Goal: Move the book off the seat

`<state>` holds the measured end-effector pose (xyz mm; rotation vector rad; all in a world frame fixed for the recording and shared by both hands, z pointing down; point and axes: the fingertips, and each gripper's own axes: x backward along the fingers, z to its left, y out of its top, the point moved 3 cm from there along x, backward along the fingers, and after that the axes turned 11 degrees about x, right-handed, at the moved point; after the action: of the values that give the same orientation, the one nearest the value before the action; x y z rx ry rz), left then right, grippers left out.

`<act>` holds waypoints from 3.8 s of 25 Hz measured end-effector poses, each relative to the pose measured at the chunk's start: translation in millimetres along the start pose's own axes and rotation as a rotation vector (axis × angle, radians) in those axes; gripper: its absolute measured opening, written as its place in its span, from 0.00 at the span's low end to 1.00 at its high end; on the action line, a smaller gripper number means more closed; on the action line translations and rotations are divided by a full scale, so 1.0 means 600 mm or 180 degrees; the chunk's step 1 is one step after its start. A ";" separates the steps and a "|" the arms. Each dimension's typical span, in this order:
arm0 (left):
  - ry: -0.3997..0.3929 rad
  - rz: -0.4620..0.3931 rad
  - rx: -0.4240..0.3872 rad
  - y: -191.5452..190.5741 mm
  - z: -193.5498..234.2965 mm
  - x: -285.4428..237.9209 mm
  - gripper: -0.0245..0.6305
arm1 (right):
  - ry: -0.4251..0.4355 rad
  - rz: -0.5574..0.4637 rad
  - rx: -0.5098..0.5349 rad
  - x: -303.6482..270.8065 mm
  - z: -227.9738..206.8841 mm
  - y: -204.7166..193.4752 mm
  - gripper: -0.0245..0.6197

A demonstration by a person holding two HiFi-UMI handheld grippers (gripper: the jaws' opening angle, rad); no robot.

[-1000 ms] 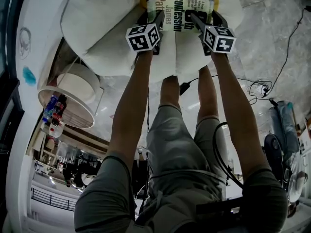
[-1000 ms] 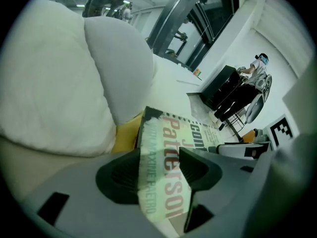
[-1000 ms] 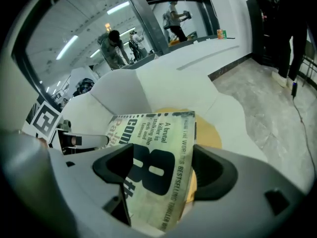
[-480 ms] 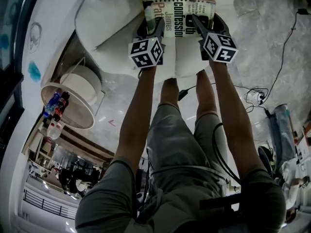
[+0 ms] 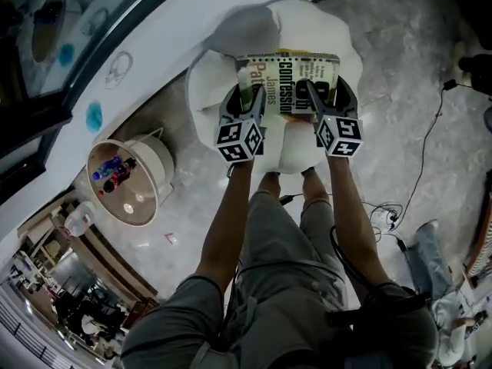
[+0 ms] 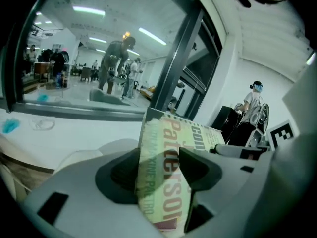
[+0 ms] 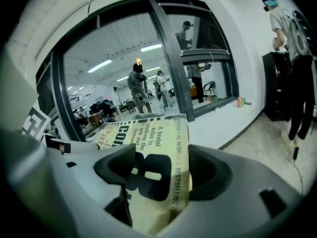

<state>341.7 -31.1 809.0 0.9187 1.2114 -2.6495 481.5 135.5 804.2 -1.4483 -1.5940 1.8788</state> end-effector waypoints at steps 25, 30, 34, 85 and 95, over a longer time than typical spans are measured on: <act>-0.0015 -0.2584 -0.0915 0.505 -0.338 0.680 0.43 | 0.0616 -0.2255 0.0661 0.478 0.272 0.706 0.55; -0.0020 -0.2828 -0.1064 0.528 -0.381 0.729 0.43 | 0.0674 -0.2541 0.0746 0.528 0.276 0.752 0.55; -0.0053 -0.2822 -0.0990 0.516 -0.393 0.716 0.43 | 0.0647 -0.2563 0.0822 0.539 0.258 0.754 0.55; 0.2048 -0.3484 -0.0309 0.233 -0.041 1.341 0.43 | 0.3103 -0.2274 0.1215 0.696 0.932 0.553 0.55; 0.2040 -0.3535 -0.0097 0.190 0.053 1.469 0.42 | 0.3157 -0.2120 0.1359 0.753 1.084 0.509 0.55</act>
<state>-357.1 12.2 260.3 1.4728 2.4975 -3.1137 -137.8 -13.1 243.7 -1.1386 -0.9133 0.8060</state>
